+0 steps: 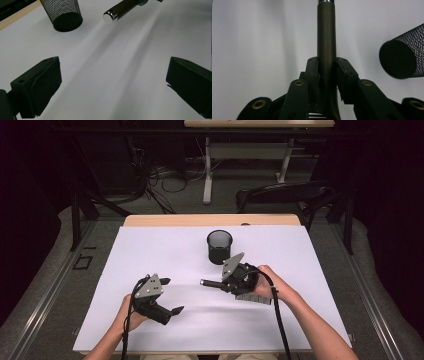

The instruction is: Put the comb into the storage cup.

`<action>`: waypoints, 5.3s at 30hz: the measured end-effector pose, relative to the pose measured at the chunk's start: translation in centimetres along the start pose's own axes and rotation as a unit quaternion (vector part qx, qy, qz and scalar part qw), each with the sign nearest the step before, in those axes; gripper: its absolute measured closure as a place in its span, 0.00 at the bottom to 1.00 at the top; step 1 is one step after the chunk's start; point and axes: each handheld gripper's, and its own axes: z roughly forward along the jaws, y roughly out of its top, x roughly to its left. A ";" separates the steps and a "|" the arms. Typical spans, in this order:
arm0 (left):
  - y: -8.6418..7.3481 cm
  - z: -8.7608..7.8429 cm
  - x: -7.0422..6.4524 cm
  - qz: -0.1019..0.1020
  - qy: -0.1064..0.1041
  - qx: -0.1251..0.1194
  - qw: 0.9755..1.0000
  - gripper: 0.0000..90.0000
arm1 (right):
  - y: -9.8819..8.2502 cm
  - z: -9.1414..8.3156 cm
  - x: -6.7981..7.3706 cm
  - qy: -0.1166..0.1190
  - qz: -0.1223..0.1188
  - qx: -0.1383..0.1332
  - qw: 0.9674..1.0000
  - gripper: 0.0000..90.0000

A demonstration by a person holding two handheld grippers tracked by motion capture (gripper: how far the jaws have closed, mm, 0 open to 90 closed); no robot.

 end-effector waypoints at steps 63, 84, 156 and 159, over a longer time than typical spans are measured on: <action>5.0 4.3 -1.0 0.088 -0.095 0.102 0.986 0.61 | 3.3 0.9 1.8 0.055 -0.154 0.040 0.986 0.81; 5.1 4.7 -0.9 0.103 -0.120 0.122 0.980 0.80 | 3.8 1.1 2.4 0.060 -0.184 0.048 0.980 0.81; 1.2 4.1 0.1 -0.006 -0.007 0.015 1.000 0.81 | -6.0 -1.6 4.4 0.020 0.129 -0.111 0.985 0.00; 1.2 4.1 0.0 -0.008 -0.002 0.008 1.000 0.81 | -6.2 -1.5 4.4 0.015 0.141 -0.119 0.983 0.00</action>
